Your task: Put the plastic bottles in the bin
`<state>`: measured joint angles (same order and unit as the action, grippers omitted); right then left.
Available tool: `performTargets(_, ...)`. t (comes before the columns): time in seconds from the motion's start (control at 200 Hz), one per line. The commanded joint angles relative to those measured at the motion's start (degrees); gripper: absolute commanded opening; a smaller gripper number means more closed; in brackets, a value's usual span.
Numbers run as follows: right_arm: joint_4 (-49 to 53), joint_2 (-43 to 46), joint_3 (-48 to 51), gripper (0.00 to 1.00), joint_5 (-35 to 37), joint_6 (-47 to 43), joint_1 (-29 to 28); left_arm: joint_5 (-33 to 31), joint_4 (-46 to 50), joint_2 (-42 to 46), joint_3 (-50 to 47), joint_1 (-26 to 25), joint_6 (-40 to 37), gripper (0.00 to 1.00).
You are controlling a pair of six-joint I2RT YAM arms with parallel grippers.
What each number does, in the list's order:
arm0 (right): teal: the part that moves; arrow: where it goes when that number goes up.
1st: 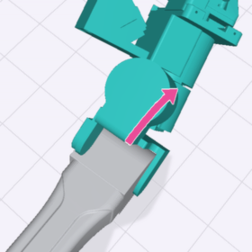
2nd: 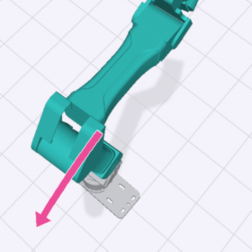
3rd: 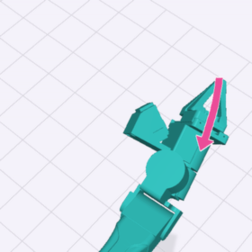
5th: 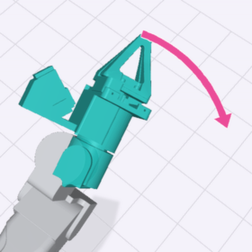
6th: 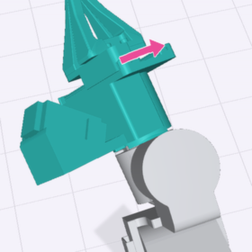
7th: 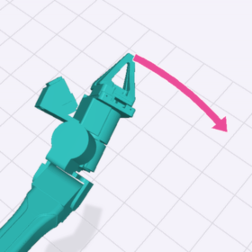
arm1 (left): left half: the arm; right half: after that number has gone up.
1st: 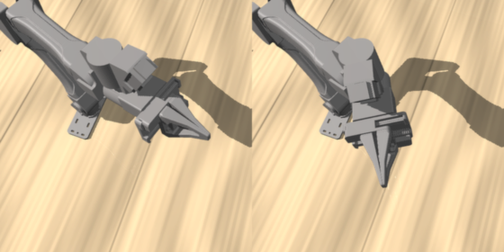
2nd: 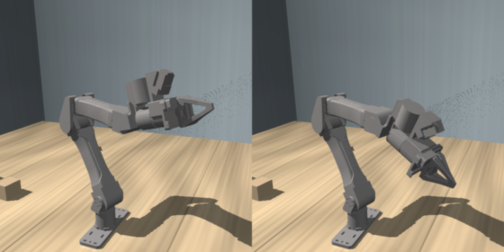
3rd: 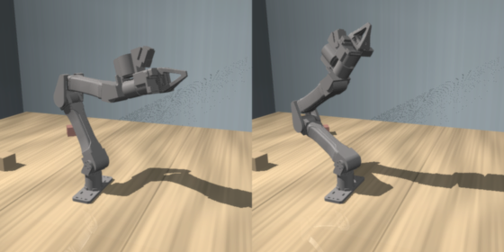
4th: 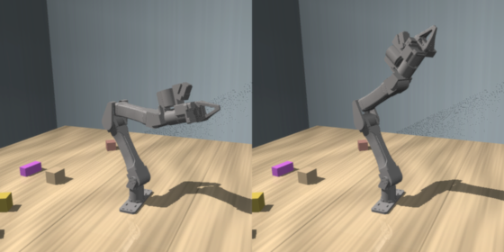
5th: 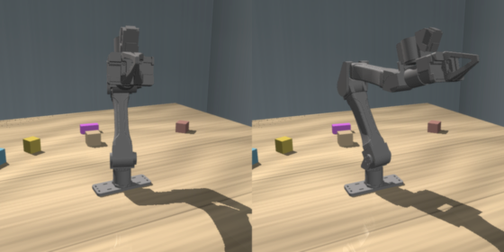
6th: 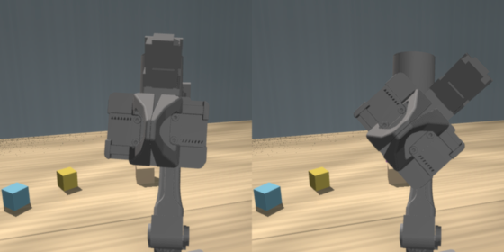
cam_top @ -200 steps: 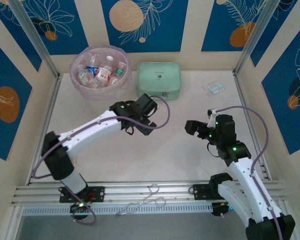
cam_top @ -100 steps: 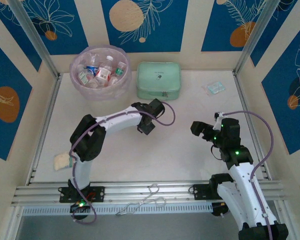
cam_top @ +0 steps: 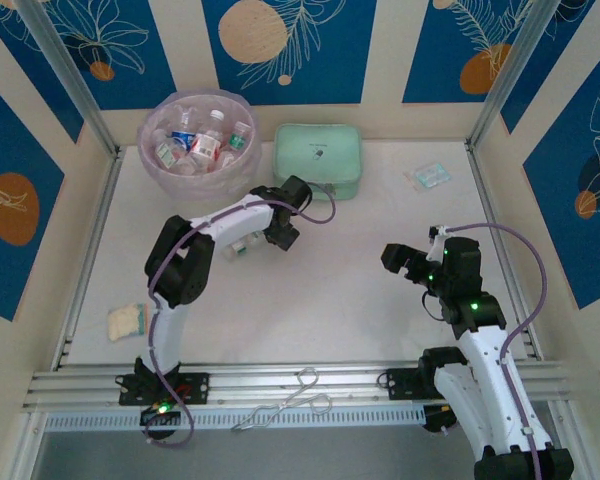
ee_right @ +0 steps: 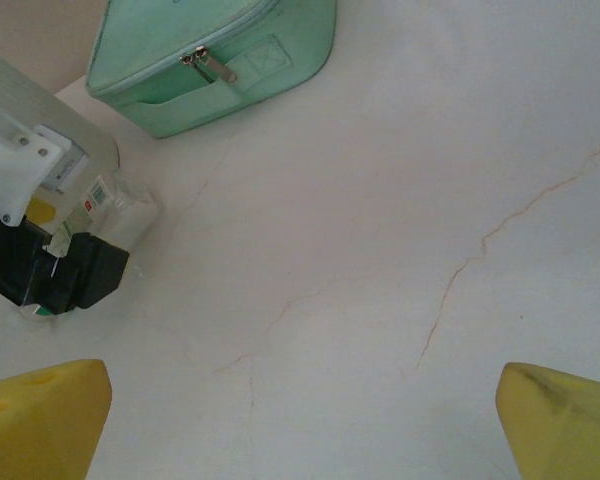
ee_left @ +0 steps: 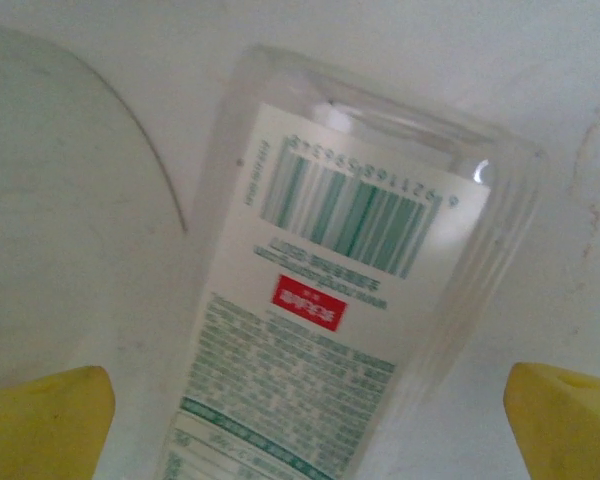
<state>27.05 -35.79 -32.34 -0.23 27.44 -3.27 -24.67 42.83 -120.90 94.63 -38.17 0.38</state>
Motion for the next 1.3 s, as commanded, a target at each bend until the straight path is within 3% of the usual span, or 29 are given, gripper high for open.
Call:
performTargets(0.0, 0.5, 0.3, 0.1, 0.99, -1.2, 0.0, 0.4, 6.4, 4.0, -0.6, 1.3, 0.3, 2.8, 0.97)
performTargets(0.205, -0.5, 0.6, 1.3, 0.99, -1.4, 0.8, 0.6, 17.6, 0.7, 6.5, -6.6, -3.4, 9.4, 0.89)
performTargets(0.395, -1.7, -0.3, 1.6, 0.99, -2.6, 1.1, 0.6, 17.9, -1.2, 11.5, -11.3, -7.9, 14.2, 0.88)
performTargets(0.535, -1.5, -0.2, 1.8, 0.99, -2.4, 1.1, 0.7, 13.9, 0.3, 11.8, -11.1, -8.1, 15.2, 0.89)
performTargets(0.8, -0.1, 1.3, 2.0, 0.99, -2.1, 0.3, 1.0, 14.2, -2.4, 11.2, -14.8, -8.0, 19.0, 0.88)
performTargets(1.136, -1.1, 1.1, 2.4, 0.99, -3.3, 0.6, 1.9, 14.2, -1.9, 14.7, -16.7, -8.7, 20.9, 0.64)
performTargets(1.296, -1.4, 0.5, 2.2, 0.99, -3.4, 0.6, 1.9, 16.0, -0.5, 18.0, -14.3, -9.2, 20.1, 0.62)
